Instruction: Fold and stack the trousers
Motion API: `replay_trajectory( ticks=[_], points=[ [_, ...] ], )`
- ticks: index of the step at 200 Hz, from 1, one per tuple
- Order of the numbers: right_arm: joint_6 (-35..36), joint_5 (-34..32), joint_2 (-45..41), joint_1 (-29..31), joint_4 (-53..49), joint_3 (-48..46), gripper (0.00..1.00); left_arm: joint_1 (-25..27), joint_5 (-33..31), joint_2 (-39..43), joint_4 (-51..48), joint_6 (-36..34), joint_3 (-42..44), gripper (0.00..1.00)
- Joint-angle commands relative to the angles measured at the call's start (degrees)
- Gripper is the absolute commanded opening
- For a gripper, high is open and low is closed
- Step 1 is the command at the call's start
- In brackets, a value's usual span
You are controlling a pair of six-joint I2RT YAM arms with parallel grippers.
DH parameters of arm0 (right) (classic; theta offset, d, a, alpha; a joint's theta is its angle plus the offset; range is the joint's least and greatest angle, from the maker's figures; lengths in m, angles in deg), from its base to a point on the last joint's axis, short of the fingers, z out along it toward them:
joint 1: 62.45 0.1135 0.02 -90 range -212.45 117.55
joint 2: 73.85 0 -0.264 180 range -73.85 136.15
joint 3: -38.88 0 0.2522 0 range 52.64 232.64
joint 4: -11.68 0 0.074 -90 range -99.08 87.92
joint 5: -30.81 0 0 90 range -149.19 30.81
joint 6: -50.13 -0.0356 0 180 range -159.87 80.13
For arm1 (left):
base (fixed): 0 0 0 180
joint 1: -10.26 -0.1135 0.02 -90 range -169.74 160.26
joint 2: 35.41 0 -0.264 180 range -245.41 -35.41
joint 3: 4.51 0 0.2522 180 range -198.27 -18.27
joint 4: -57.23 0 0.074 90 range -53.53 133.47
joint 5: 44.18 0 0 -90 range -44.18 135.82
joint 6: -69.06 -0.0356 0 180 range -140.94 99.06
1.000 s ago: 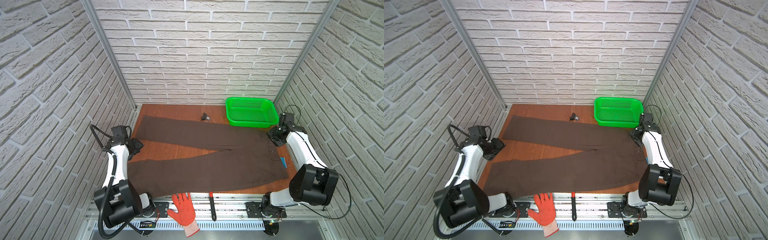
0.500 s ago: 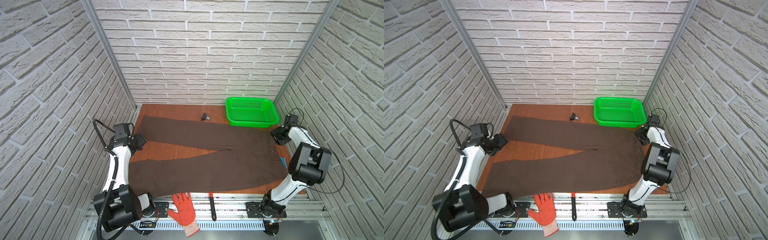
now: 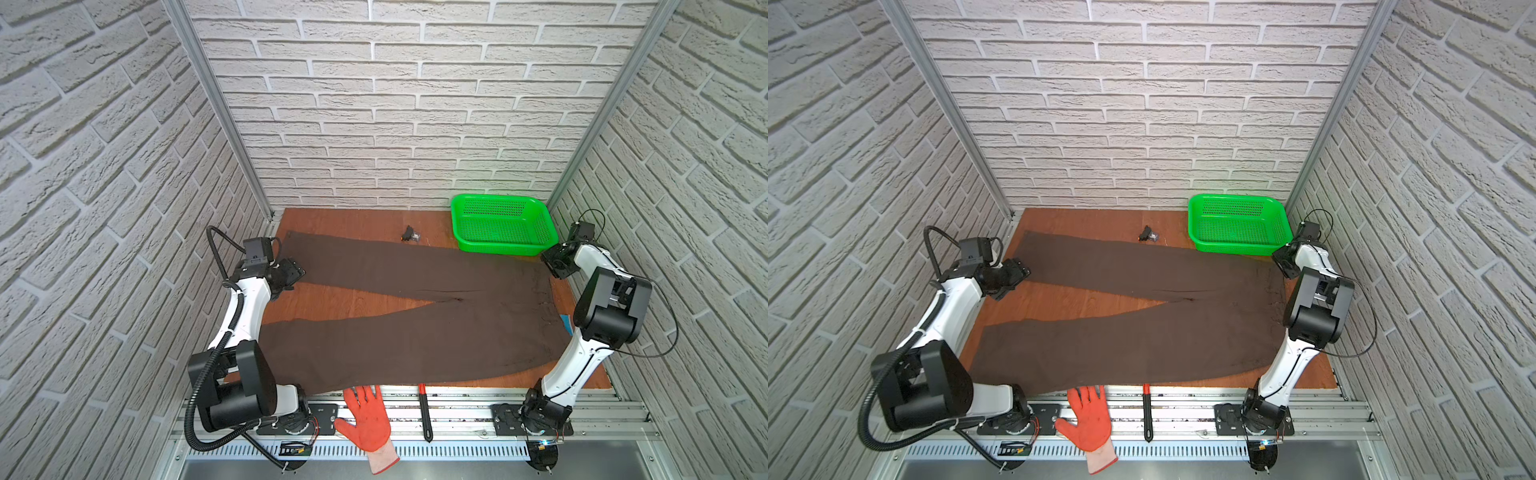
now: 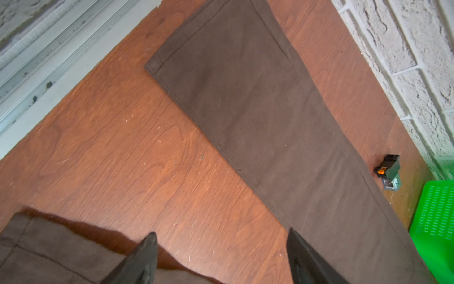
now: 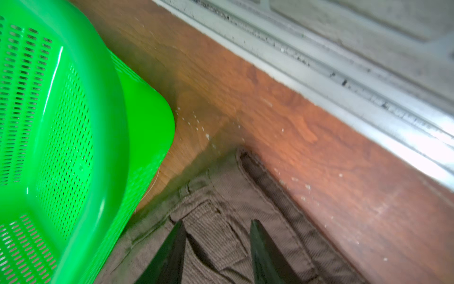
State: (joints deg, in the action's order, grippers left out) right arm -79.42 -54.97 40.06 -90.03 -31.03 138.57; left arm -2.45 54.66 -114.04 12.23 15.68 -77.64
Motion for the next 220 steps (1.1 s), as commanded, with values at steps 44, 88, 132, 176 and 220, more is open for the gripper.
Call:
replay_trajectory(
  ticks=[44, 88, 132, 176, 220],
  points=[
    [3.58, -1.49, 6.28, -1.00, -0.83, 6.63, 0.43, 0.41, -0.76, -1.26, 3.25, -1.11, -1.97, 0.82],
    [4.35, -1.24, 9.28, -1.37, -1.46, 9.85, 0.42, 0.41, -0.76, -1.04, 3.38, -1.44, -1.97, 0.82],
    [4.31, 0.30, 12.19, -1.69, -1.45, 11.89, 0.40, 0.41, -0.97, -0.99, 3.23, -1.60, -2.25, 0.82],
    [3.71, 2.47, 13.64, -1.64, -2.16, 11.82, 0.35, 0.36, -1.28, -0.48, 2.77, -1.62, -2.66, 0.82],
    [3.60, 3.64, 12.20, -1.56, -0.93, 8.69, 0.20, 0.41, -1.63, 0.06, 2.20, -1.64, -2.92, 0.82]
  ],
)
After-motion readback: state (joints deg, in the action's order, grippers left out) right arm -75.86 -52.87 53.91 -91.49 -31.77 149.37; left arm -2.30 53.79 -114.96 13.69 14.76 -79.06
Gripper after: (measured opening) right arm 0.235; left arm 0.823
